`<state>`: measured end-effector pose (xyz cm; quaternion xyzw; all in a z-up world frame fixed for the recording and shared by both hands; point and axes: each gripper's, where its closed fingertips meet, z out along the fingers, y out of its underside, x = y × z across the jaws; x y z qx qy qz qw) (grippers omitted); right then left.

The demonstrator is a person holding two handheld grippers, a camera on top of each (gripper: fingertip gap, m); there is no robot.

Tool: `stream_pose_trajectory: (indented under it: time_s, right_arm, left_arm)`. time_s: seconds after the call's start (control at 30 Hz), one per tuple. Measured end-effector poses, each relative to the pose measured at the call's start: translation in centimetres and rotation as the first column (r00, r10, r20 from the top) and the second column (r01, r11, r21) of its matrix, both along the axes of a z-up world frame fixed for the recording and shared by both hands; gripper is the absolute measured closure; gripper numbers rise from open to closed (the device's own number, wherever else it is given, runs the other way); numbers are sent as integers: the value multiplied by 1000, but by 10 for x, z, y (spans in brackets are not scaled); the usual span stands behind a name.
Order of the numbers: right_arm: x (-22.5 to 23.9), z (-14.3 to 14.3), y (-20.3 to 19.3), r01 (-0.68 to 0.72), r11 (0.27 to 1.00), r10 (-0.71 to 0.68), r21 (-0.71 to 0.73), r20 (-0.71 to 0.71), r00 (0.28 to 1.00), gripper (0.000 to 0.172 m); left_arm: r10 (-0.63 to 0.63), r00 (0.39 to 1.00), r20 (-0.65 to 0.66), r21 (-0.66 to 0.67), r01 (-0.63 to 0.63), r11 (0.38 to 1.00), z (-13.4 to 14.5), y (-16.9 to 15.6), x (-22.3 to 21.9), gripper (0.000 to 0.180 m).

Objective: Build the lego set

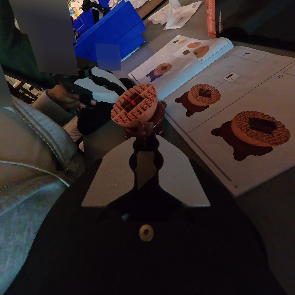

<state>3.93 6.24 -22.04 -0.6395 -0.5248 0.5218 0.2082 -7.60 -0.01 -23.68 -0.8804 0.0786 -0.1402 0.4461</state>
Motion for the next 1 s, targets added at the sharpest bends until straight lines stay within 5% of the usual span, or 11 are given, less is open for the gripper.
stream_pose_trajectory:
  time_s: [0.33, 0.53, 0.93, 1.0]
  right_arm:
    - [-10, 3, -38, -123, 992, 122, 7, 60, 991, 156]
    - [-16, -3, -69, -190, 982, 190, -3, 78, 979, 156]
    - [-5, -5, -25, -51, 997, 43, 51, 137, 990, 158]
    - [0, -5, -14, -25, 997, 13, 78, 146, 989, 156]
  left_arm:
    - [-62, 979, -195, 47, 72, 996, 11, 23, -7, 163]
    - [-236, 949, -207, -60, 229, 972, -3, 25, 0, 163]
    - [-378, 924, -59, 2, 378, 926, 5, 6, 79, 165]
    - [-386, 914, -121, -11, 388, 922, 2, 10, 86, 166]
